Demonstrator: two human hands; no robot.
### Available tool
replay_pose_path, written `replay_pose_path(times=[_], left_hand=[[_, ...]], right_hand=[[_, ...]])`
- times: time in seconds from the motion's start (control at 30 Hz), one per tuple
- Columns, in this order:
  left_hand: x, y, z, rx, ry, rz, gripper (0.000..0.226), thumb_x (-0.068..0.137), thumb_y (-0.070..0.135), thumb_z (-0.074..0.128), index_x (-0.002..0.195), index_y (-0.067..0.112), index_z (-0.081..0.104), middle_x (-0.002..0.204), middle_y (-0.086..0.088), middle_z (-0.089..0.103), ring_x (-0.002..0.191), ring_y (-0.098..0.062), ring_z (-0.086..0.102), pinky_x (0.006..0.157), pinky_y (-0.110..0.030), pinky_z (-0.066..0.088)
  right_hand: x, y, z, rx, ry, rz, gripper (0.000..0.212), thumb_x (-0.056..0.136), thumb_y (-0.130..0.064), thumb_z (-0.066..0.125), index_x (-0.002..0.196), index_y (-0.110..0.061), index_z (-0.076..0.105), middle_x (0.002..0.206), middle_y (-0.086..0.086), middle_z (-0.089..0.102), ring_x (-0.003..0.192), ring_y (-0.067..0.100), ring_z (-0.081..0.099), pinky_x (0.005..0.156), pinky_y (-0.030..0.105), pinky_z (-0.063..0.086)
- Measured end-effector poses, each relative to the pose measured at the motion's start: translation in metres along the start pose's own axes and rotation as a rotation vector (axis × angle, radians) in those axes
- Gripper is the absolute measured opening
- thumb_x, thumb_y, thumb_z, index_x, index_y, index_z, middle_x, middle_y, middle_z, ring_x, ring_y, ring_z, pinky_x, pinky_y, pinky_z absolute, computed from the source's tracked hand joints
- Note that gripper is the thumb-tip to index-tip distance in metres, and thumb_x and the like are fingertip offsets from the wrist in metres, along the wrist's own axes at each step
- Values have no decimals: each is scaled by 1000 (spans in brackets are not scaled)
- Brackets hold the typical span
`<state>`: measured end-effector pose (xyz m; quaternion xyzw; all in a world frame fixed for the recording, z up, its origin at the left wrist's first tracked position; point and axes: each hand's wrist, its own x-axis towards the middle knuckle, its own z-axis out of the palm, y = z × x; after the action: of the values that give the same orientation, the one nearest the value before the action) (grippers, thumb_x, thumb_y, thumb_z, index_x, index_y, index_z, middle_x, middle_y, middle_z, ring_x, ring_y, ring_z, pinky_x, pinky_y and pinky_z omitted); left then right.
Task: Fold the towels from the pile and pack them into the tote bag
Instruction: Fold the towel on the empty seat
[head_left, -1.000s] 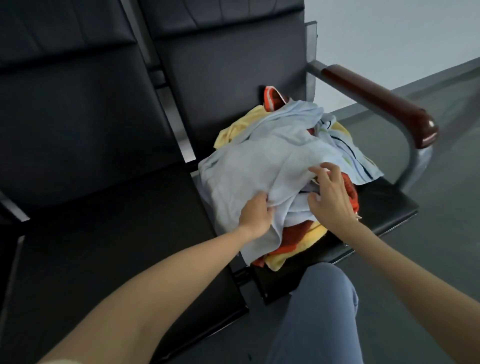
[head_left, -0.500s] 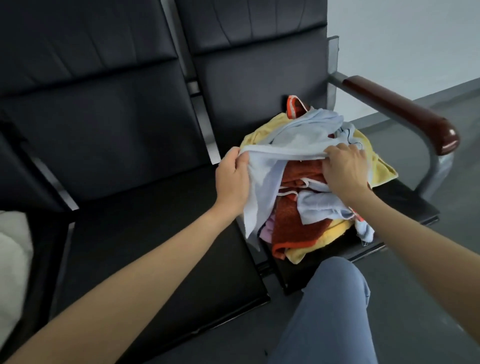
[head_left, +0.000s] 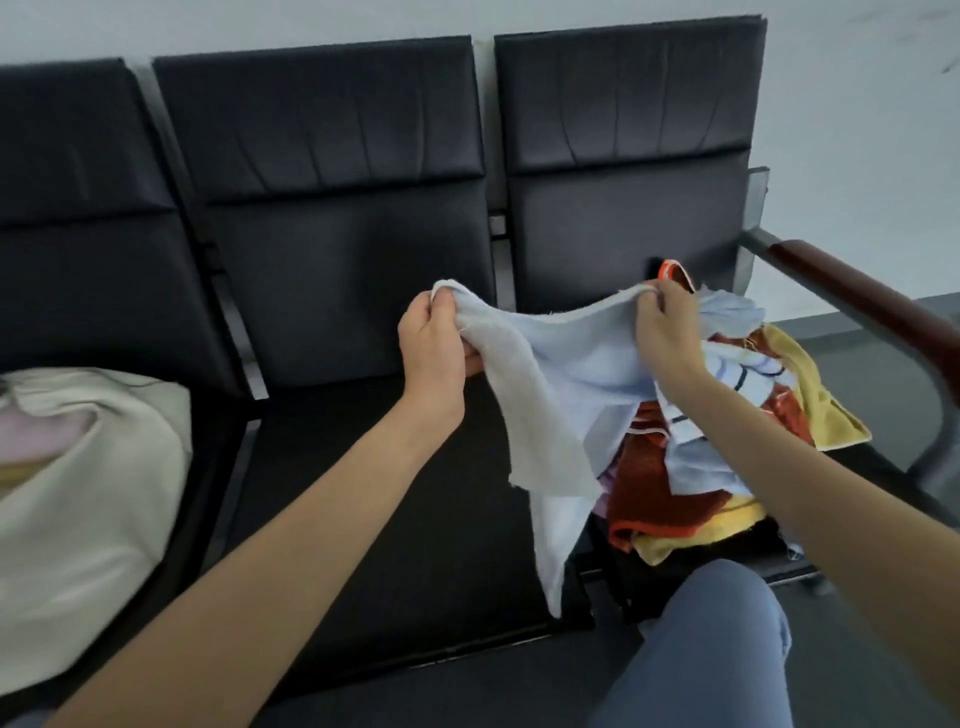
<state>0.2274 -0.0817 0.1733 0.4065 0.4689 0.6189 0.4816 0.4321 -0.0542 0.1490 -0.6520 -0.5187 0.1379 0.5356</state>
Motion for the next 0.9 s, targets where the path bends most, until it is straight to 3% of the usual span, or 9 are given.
replay_pose_path(times=[0.1,0.27,0.43,0.53,0.63,0.7,0.77,0.83,0.9], left_hand=[[-11,11,-36,-10,50,-8,29,103,20,38,90,9,61,76,-2,68,72,-15,71,57,-28,55],[-23,10,-106,57,147,-100,29,103,20,38,104,4,61,83,-11,69,71,-22,72,54,-29,54],[-29,-11,-166,53,220,-258,26,101,11,36,86,4,57,76,-14,68,59,-21,69,50,-30,54],[-23,-28,-198,-7,272,-372,20,98,5,37,93,0,56,78,-16,66,56,-19,69,47,-27,53],[-19,-47,-222,-41,294,-482,20,98,4,37,102,-5,55,82,-18,67,57,-21,70,46,-26,52],[-17,-60,-235,-33,298,-522,24,99,4,37,107,-10,55,89,-21,67,62,-22,70,45,-25,52],[-12,-75,-249,6,288,-546,29,100,6,37,119,-11,51,105,-24,66,77,-25,70,49,-26,54],[-8,-88,-260,25,280,-555,32,101,7,36,128,-8,46,115,-24,63,88,-27,69,53,-27,56],[-3,-98,-268,-2,276,-571,34,102,8,38,133,-6,41,118,-22,62,95,-28,68,61,-30,59]], right_hand=[[-14,-27,25,48,-69,-56,19,93,-4,38,80,-6,52,65,-6,43,59,3,37,52,18,31],[-45,-49,74,112,-284,-37,34,90,-5,40,60,-17,29,57,-3,25,51,7,22,46,22,19],[-88,-41,133,39,-570,-15,30,93,-6,43,64,2,45,60,6,29,53,11,24,48,25,20],[-112,-31,164,19,-692,44,30,94,-6,44,64,-8,41,54,2,27,49,12,24,50,27,20],[-127,-19,184,-56,-701,110,17,98,-13,48,86,-11,60,67,1,50,57,11,44,53,23,34],[-138,-10,192,-185,-659,118,22,97,-18,51,116,-10,58,98,5,58,81,16,57,69,24,43],[-152,1,195,-304,-607,21,28,94,-15,55,121,-8,54,113,10,52,92,21,56,76,26,42],[-173,9,193,-316,-692,-62,17,91,-8,55,108,-9,58,101,8,55,79,17,56,71,27,43],[-196,20,193,-314,-916,-95,13,89,-5,54,93,-15,62,86,5,63,73,20,60,67,31,49]])
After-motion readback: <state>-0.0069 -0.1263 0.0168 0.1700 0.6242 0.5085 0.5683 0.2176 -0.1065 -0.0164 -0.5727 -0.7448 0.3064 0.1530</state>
